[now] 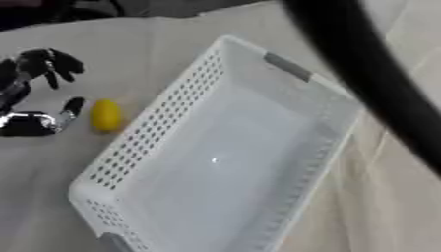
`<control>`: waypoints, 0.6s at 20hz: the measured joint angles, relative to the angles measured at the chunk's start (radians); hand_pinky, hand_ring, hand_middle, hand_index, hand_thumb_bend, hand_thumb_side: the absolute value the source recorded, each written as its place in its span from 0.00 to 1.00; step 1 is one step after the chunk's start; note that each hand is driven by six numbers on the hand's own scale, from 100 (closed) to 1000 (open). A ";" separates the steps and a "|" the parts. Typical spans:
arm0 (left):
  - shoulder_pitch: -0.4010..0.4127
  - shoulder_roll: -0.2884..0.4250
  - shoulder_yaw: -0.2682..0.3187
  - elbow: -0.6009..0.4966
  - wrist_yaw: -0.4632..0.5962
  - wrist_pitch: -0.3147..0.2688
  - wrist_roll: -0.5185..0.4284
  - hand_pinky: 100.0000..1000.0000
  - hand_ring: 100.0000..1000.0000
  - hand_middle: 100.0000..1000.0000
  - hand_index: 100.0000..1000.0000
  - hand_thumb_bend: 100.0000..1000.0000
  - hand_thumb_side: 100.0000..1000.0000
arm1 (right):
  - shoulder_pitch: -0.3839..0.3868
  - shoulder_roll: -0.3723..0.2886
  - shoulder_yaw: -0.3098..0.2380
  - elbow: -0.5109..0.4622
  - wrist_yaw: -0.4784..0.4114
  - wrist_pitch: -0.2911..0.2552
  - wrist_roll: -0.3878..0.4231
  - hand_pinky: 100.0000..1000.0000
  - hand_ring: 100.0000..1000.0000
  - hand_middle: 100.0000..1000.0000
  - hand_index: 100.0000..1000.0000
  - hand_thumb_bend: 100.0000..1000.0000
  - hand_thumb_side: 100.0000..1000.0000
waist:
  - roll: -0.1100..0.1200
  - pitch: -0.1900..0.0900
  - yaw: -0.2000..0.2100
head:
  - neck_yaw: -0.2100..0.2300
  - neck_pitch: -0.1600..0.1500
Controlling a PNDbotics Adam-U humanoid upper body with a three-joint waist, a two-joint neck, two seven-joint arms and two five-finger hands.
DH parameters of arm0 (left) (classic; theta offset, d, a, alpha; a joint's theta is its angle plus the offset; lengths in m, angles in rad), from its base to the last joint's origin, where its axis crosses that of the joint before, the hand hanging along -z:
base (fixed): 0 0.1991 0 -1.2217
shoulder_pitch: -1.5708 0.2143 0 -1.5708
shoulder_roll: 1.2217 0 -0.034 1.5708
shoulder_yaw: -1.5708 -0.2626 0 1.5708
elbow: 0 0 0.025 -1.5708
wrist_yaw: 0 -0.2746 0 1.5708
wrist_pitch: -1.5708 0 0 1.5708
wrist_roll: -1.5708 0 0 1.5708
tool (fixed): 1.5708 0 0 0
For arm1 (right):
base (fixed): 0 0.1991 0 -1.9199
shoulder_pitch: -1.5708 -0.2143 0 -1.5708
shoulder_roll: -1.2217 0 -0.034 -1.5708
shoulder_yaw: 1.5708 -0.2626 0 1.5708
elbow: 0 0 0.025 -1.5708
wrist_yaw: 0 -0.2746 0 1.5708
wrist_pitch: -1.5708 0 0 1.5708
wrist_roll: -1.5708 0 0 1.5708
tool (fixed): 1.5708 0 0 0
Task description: Pick up objects on the table and place them in the box.
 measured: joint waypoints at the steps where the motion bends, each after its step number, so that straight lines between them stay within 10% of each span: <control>1: 0.000 -0.014 0.001 0.007 0.000 0.000 0.000 0.29 0.53 0.66 0.74 0.00 0.46 | 0.000 0.000 -0.001 0.000 0.001 0.000 0.000 0.41 0.54 0.64 0.69 0.00 0.86 | -0.001 0.000 0.000 | 0.000 0.000; 12: 0.004 -0.107 0.014 0.066 0.010 0.019 -0.013 0.26 0.51 0.65 0.73 0.00 0.56 | 0.000 0.001 -0.001 -0.006 0.006 0.004 0.004 0.41 0.54 0.64 0.69 0.00 0.86 | -0.005 0.000 0.000 | 0.000 0.009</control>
